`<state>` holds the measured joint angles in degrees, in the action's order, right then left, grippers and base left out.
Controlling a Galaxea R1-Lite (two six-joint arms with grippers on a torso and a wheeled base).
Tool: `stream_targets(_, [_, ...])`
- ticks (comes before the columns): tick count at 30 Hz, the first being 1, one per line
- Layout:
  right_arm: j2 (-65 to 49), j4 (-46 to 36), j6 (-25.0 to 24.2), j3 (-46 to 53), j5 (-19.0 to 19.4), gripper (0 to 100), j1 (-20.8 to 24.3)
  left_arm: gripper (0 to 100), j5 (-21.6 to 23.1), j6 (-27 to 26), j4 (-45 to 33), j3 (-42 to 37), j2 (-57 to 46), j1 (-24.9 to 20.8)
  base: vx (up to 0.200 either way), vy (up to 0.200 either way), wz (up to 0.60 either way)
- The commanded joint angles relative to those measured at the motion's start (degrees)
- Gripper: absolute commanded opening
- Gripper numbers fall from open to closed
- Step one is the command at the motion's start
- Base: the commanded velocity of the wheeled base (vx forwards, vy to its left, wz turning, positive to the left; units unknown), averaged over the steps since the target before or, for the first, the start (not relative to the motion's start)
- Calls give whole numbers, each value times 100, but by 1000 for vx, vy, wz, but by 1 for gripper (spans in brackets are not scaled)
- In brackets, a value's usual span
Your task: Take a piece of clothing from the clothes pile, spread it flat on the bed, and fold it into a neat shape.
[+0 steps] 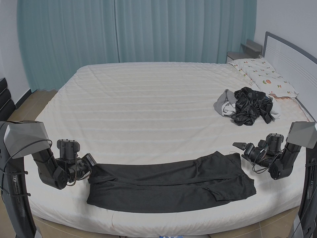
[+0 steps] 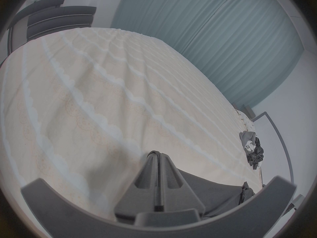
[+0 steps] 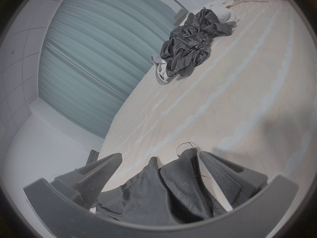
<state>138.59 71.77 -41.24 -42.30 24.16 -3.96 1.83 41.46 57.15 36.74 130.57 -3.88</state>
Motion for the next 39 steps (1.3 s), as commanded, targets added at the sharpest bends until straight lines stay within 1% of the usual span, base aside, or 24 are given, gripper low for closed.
stream_targets(1, [168,-66,2,-173,1,100,1,0,2,2,7,0,3,1,0,0,0])
stream_targets(4, [238,-286,2,-481,-8,100,27,0,2,2,-2,0,3,1,0,0,0])
stream_targets(6, [238,-594,2,-630,-17,100,80,0,2,11,-2,0,3,1,0,0,0])
stream_targets(7, [256,-752,2,-692,-17,0,97,0,2,11,-2,0,12,1,0,0,0])
stream_targets(9, [265,-892,37,-736,-26,0,106,0,2,2,-2,0,12,10,0,0,0])
stream_targets(17, [256,-840,-7,-762,-105,0,89,0,2,2,7,0,12,10,0,0,0])
stream_targets(25, [238,-479,-33,-771,-140,0,-8,0,2,20,7,44,12,62,0,0,0])
stream_targets(29, [273,-224,-235,-806,-245,0,-52,0,2,205,24,123,12,142,0,0,0])
stream_targets(31, [291,-207,-235,-815,-254,0,-52,0,2,292,95,131,21,159,0,0,0])
stream_targets(39, [440,-207,-227,-955,-263,0,-61,0,19,301,543,140,337,194,0,0,0])
